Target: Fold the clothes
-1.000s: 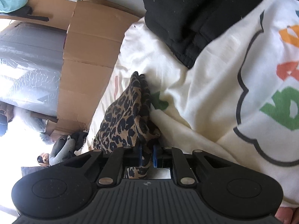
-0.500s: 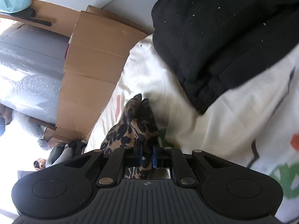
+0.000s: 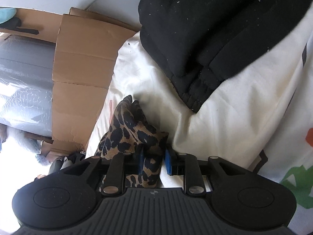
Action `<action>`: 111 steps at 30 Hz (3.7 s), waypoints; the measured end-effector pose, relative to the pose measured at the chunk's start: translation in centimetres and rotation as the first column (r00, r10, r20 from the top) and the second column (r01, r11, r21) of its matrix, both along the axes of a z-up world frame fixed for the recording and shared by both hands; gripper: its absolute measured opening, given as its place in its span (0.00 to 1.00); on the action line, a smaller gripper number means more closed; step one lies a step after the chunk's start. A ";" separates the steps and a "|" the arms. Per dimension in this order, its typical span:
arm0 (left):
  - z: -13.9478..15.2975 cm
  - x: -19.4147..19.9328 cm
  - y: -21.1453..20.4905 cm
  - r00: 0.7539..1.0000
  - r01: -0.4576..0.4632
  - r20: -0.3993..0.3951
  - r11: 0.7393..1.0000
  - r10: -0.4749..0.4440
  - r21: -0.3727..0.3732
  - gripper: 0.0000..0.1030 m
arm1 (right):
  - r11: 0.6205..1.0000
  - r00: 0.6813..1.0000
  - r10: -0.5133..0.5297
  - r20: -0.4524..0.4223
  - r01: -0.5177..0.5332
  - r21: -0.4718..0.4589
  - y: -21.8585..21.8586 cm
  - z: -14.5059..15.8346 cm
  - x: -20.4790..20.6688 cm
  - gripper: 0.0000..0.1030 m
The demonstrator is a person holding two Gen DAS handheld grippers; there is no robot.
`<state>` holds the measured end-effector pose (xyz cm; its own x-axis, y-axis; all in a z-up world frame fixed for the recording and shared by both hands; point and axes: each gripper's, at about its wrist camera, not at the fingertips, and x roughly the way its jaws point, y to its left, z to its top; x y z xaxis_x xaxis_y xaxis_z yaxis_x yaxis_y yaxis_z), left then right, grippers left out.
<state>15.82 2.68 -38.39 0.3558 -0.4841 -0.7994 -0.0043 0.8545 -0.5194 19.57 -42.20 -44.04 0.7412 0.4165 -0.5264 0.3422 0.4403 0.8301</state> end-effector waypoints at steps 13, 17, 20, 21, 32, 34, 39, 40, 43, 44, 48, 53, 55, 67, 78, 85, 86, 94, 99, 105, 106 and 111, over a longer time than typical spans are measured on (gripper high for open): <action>3.2 -0.3 1.2 0.999 0.005 -0.049 1.000 -0.005 0.012 0.05 | 0.997 0.999 0.047 -0.014 -0.046 0.054 0.8 1.0 -3.9 0.07; 3.9 -0.8 1.1 0.998 0.013 -0.064 1.000 -0.011 0.019 0.05 | 0.996 0.997 0.074 -0.005 -0.074 0.049 1.1 1.7 -4.8 0.07; 4.5 -1.2 1.0 0.997 0.018 -0.075 1.000 -0.016 0.023 0.05 | 0.995 0.995 0.097 0.003 -0.097 0.029 1.1 2.5 -5.1 0.07; 4.7 -1.3 1.0 0.997 0.020 -0.079 0.999 -0.018 0.025 0.05 | 0.995 0.995 0.102 0.007 -0.102 0.021 1.0 2.7 -5.0 0.07; 3.8 -4.2 -1.4 0.979 -0.089 -0.186 0.995 0.078 -0.048 0.05 | 0.993 0.995 0.096 0.025 -0.094 -0.070 -1.0 4.5 -4.1 0.07; 3.8 -4.6 -2.3 0.976 -0.105 -0.198 0.993 0.091 -0.057 0.05 | 0.993 0.995 0.090 0.032 -0.088 -0.078 -1.5 4.8 -3.7 0.07; 3.7 -5.5 -3.4 0.965 -0.148 -0.231 0.985 0.125 -0.084 0.05 | 0.992 0.995 0.088 0.041 -0.083 -0.099 -2.2 5.5 -2.9 0.07; 3.5 -5.6 -3.6 0.964 -0.146 -0.237 0.985 0.121 -0.089 0.05 | 0.991 0.995 0.087 0.042 -0.083 -0.105 -2.3 5.6 -2.8 0.07; 3.2 -5.8 -4.5 0.963 -0.132 -0.250 0.986 0.101 -0.107 0.05 | 0.988 0.995 0.085 0.048 -0.078 -0.132 -2.6 6.0 -2.5 0.07; 3.1 -5.9 -4.8 0.963 -0.131 -0.252 0.985 0.099 -0.113 0.05 | 0.987 0.995 0.085 0.050 -0.077 -0.141 -2.7 6.2 -2.4 0.07; 2.6 -6.2 -6.0 0.959 -0.138 -0.267 0.981 0.098 -0.135 0.05 | 0.984 0.995 0.088 0.051 -0.078 -0.163 -3.1 6.6 -1.9 0.07; 1.7 -6.9 -7.4 0.950 -0.169 -0.290 0.973 0.119 -0.155 0.05 | 0.979 0.995 0.083 0.048 -0.073 -0.188 -3.6 6.7 -1.0 0.07; 1.3 -7.2 -7.9 0.945 -0.183 -0.301 0.969 0.127 -0.167 0.05 | 0.978 0.996 0.075 0.045 -0.065 -0.198 -3.8 6.6 -0.8 0.07; -2.1 -7.4 -9.9 0.934 -0.196 -0.328 0.971 0.142 -0.137 0.07 | 0.951 0.998 0.054 -0.017 -0.057 -0.302 -4.1 3.7 0.9 0.16; 0.6 -7.5 -7.6 0.917 0.044 -0.397 0.999 -0.031 0.023 0.06 | 0.964 1.000 -0.020 -0.004 0.019 -0.264 -5.5 4.2 -1.8 0.23; 5.1 -2.5 -6.5 0.929 0.203 -0.338 0.973 -0.154 0.114 0.16 | 0.972 0.999 -0.040 -0.008 0.037 -0.232 -5.1 4.6 -4.3 0.23; 5.5 -1.7 -6.8 0.927 0.235 -0.328 0.964 -0.183 0.125 0.16 | 0.972 0.999 -0.037 -0.006 0.035 -0.231 -5.0 4.7 -4.5 0.23; 8.4 4.7 -9.0 0.913 0.391 -0.219 0.891 -0.344 0.231 0.31 | 0.969 1.000 0.000 -0.010 -0.002 -0.248 -3.5 5.6 -5.5 0.29; 8.9 8.2 -11.0 0.858 0.514 -0.171 0.798 -0.485 0.315 0.39 | 0.967 1.000 0.019 -0.019 -0.023 -0.256 -2.5 5.7 -6.3 0.31; 8.1 10.6 -12.4 0.768 0.634 -0.161 0.699 -0.620 0.330 0.41 | 0.965 0.998 0.024 -0.053 -0.037 -0.261 -1.6 5.1 -6.9 0.31; 7.9 10.9 -12.6 0.760 0.642 -0.160 0.690 -0.629 0.334 0.41 | 0.963 0.998 0.026 -0.060 -0.041 -0.266 -1.5 5.1 -6.9 0.31; 6.9 11.8 -13.1 0.724 0.672 -0.130 0.651 -0.677 0.354 0.41 | 0.955 0.995 0.041 -0.092 -0.066 -0.289 -0.8 4.9 -7.2 0.31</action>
